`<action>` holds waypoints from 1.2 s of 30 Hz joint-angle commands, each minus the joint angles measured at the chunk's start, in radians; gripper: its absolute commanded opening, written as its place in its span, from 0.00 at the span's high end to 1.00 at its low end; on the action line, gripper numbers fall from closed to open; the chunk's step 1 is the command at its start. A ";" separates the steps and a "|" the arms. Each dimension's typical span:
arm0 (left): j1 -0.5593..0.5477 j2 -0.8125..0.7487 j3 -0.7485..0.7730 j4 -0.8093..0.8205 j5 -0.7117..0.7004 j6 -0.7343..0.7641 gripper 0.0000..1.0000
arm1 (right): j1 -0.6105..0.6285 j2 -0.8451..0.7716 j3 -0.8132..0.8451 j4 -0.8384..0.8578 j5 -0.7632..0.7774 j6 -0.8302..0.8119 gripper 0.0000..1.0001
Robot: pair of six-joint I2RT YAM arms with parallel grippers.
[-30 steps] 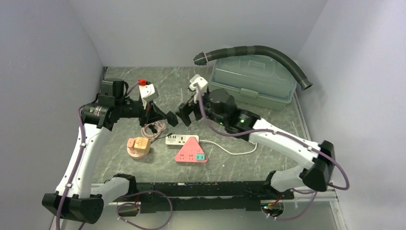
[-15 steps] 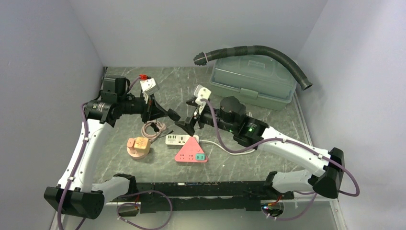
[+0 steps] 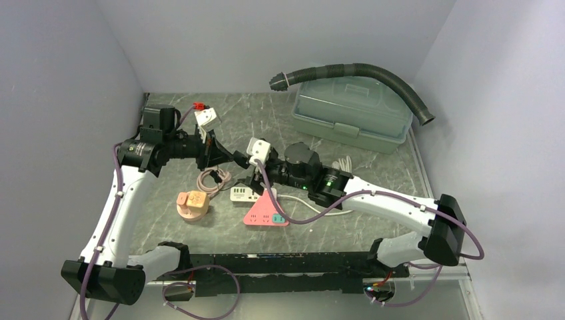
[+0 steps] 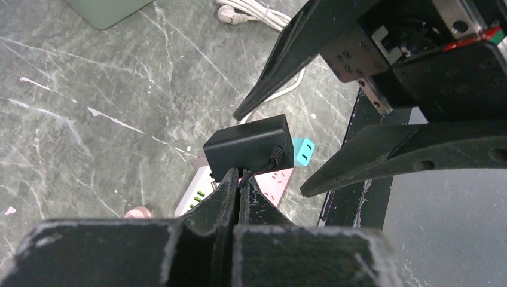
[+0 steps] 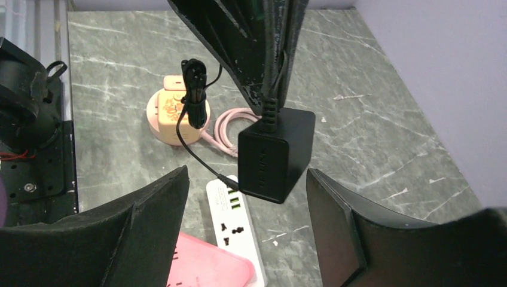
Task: Insert the plug
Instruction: Pick up the plug from the center of the board, then insert the plug into the socket.
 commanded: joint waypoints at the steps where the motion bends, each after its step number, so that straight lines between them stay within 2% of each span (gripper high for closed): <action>1: 0.000 -0.018 0.038 0.017 0.006 -0.021 1.00 | 0.020 -0.002 0.024 0.111 0.026 -0.051 0.29; 5: 0.000 -0.023 0.031 0.015 0.002 -0.018 1.00 | 0.032 -0.008 0.019 0.135 0.052 -0.064 0.41; 10: 0.000 -0.025 0.023 0.015 0.000 -0.019 1.00 | 0.042 -0.019 0.011 0.144 0.080 -0.066 0.48; 15: 0.000 -0.024 0.019 0.018 0.011 -0.023 1.00 | 0.043 -0.003 0.030 0.113 0.083 -0.070 0.70; 17: 0.000 -0.024 0.017 0.010 0.011 -0.020 0.99 | 0.043 -0.002 0.035 0.104 0.078 -0.071 0.83; 18: 0.000 -0.023 0.018 0.005 0.001 -0.023 0.83 | 0.043 0.003 0.041 0.089 0.078 -0.074 0.90; 19: 0.000 -0.021 0.019 0.002 -0.015 -0.031 0.60 | 0.043 0.006 0.050 0.065 0.086 -0.076 0.98; 20: 0.000 -0.021 0.021 -0.004 -0.028 -0.034 0.31 | 0.043 0.007 0.057 0.039 0.089 -0.074 1.00; 21: 0.000 -0.024 0.021 -0.011 -0.037 -0.032 0.09 | 0.042 0.004 0.060 0.014 0.089 -0.074 1.00; 22: 0.000 -0.031 0.018 -0.013 -0.048 -0.033 0.01 | 0.043 -0.006 0.060 -0.008 0.092 -0.075 1.00; 26: 0.000 -0.055 0.004 -0.067 -0.069 0.018 0.00 | 0.041 -0.045 0.070 -0.147 0.108 -0.080 1.00; 30: 0.000 -0.051 0.038 -0.173 -0.104 0.071 0.00 | 0.042 -0.022 0.172 -0.386 0.090 -0.066 1.00; 33: 0.002 -0.067 0.043 -0.217 -0.182 0.089 0.00 | 0.043 0.030 0.267 -0.576 0.034 -0.031 1.00; 36: 0.010 -0.074 0.019 -0.229 -0.299 0.077 0.00 | 0.052 0.072 0.313 -0.683 -0.016 0.023 1.00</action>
